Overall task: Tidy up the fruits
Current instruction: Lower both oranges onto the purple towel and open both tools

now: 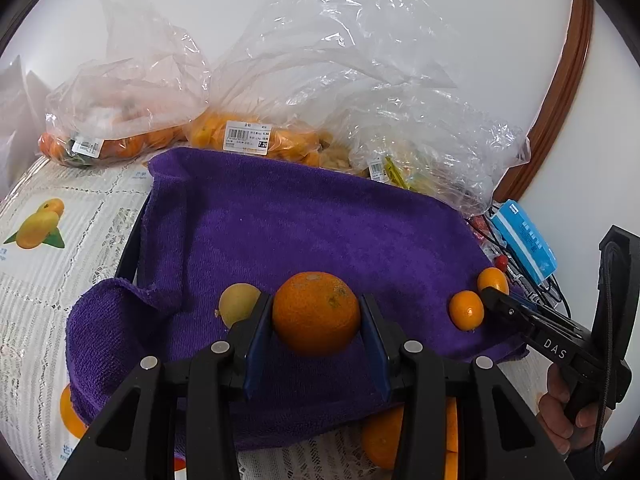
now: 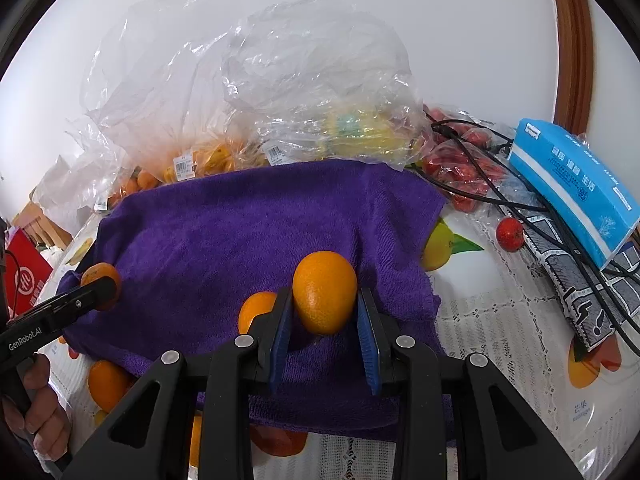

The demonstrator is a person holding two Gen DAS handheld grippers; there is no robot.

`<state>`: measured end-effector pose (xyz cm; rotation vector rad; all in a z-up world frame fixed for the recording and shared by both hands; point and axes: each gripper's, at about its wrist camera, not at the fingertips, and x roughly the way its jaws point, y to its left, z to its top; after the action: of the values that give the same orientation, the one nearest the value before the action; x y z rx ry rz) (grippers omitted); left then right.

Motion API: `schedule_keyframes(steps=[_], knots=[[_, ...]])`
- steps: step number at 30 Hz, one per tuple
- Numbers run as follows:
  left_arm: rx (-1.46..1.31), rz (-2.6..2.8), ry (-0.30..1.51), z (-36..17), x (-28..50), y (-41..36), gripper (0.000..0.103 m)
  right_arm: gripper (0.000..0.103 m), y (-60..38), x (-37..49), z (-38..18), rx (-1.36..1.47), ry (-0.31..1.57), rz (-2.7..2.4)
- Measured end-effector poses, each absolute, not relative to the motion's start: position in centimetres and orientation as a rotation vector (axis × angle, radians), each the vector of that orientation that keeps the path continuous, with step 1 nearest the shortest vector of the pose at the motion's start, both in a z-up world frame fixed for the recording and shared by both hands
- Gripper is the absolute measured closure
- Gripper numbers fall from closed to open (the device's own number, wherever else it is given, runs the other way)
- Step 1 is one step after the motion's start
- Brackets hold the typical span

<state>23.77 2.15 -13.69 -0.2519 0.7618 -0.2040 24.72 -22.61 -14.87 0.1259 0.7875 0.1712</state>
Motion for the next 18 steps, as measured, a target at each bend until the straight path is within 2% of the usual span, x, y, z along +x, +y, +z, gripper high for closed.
schedule_keyframes(steps=[15,18], knots=[[-0.239,-0.202,0.766,-13.87,23.86,2.02,0.062,0.071,-22.56,24.53,-14.94,0.14,0.785,0.185],[-0.236,-0.204,0.744,-13.56,23.55,1.95,0.053,0.071,-22.53,24.16,-14.47,0.134,0.758,0.179]])
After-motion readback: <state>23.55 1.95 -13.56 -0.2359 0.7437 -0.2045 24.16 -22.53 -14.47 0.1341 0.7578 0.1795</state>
